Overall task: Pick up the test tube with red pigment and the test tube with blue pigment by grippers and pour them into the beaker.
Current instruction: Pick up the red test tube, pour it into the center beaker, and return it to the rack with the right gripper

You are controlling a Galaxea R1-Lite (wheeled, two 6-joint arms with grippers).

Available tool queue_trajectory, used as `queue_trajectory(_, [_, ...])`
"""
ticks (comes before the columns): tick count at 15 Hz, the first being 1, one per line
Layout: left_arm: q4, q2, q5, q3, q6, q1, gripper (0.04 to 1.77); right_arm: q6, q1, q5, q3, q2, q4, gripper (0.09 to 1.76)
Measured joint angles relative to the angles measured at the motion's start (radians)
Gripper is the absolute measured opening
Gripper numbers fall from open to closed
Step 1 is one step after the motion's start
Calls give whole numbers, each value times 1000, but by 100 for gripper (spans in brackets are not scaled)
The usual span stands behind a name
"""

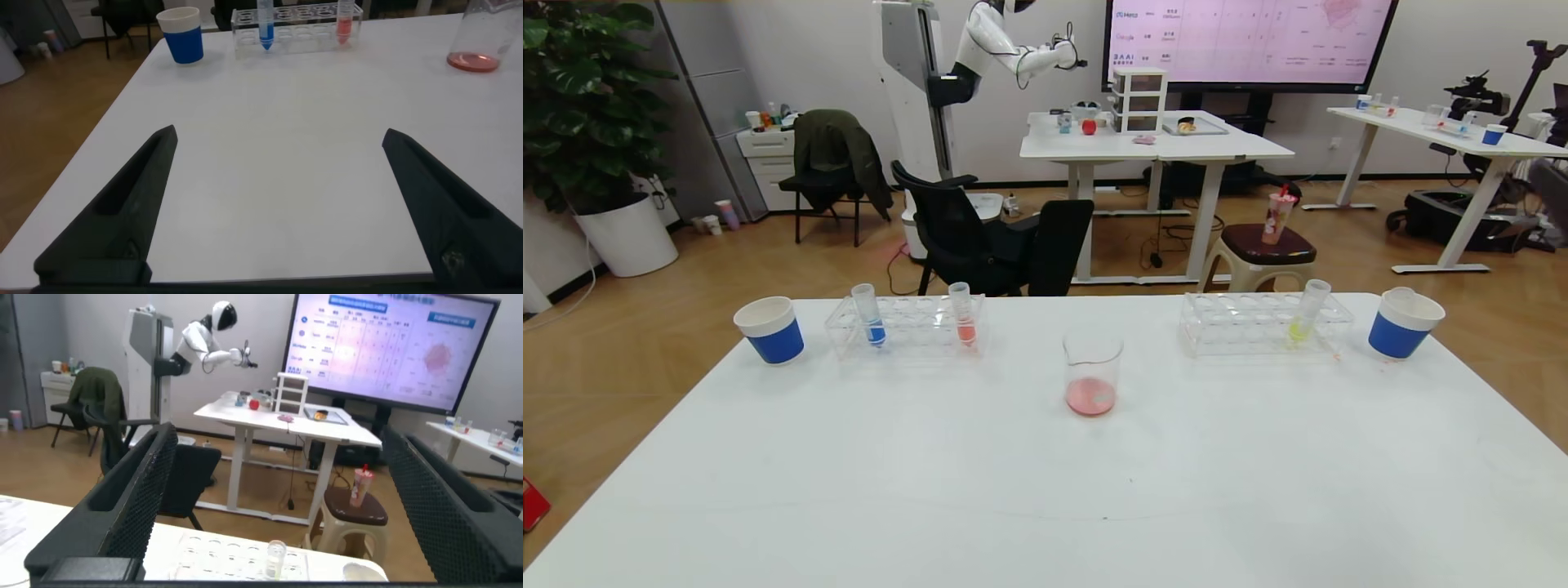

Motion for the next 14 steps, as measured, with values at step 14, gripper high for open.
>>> queue_trajectory(14, [0, 0, 0, 0, 0, 0, 175, -64, 85, -29, 312, -1144, 883, 174])
